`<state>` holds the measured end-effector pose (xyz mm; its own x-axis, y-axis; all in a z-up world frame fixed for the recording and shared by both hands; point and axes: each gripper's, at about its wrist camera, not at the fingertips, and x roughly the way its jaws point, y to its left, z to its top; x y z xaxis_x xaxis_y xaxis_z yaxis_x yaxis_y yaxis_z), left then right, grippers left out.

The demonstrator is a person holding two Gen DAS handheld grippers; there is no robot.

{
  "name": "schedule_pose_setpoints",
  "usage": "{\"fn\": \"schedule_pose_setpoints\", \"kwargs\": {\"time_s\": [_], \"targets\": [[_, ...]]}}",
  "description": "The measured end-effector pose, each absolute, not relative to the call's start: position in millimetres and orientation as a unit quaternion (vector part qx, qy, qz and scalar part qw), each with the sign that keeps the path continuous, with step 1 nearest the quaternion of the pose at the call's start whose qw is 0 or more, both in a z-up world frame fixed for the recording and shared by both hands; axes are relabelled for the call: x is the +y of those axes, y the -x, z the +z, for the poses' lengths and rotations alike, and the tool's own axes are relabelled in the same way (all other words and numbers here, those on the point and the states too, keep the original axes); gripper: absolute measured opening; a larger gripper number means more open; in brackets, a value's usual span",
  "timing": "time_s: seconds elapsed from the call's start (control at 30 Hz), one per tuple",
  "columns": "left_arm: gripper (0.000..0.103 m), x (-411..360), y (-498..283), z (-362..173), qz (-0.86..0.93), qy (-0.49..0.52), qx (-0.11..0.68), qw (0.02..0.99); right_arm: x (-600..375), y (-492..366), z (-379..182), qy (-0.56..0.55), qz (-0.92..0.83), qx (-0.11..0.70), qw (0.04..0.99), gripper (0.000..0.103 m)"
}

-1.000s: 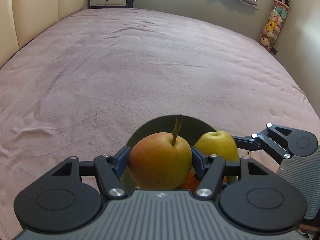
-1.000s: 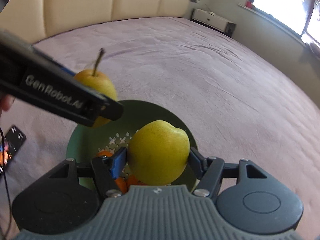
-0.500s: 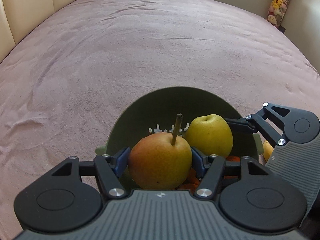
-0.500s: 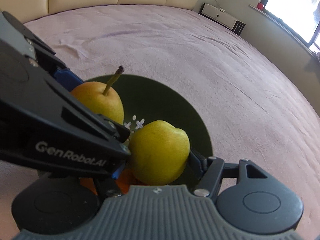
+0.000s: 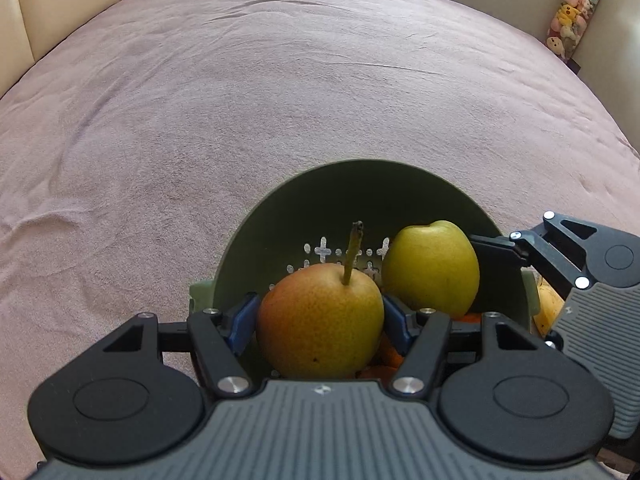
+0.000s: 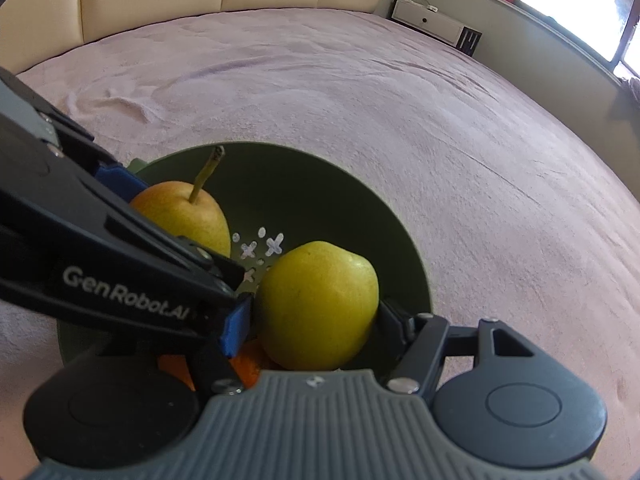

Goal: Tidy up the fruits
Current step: 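Open both tools to drop the apple and pear into the colander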

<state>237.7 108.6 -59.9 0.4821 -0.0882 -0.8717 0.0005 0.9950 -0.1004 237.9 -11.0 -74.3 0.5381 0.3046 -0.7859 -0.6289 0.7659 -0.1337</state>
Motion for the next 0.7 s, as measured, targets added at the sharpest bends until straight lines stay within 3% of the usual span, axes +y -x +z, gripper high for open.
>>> {"fn": "schedule_pose_setpoints", "kwargs": {"time_s": [0.33, 0.7], "targets": [[0.074, 104, -241, -59, -0.014, 0.046, 0.515, 0.856, -17, -226, -59, 0.242, 0.271, 0.369, 0.855, 0.064], [0.075, 94, -243, -64, -0.002, 0.015, 0.506, 0.862, -50, -229, -40, 0.214, 0.227, 0.405, 0.86, 0.064]]}}
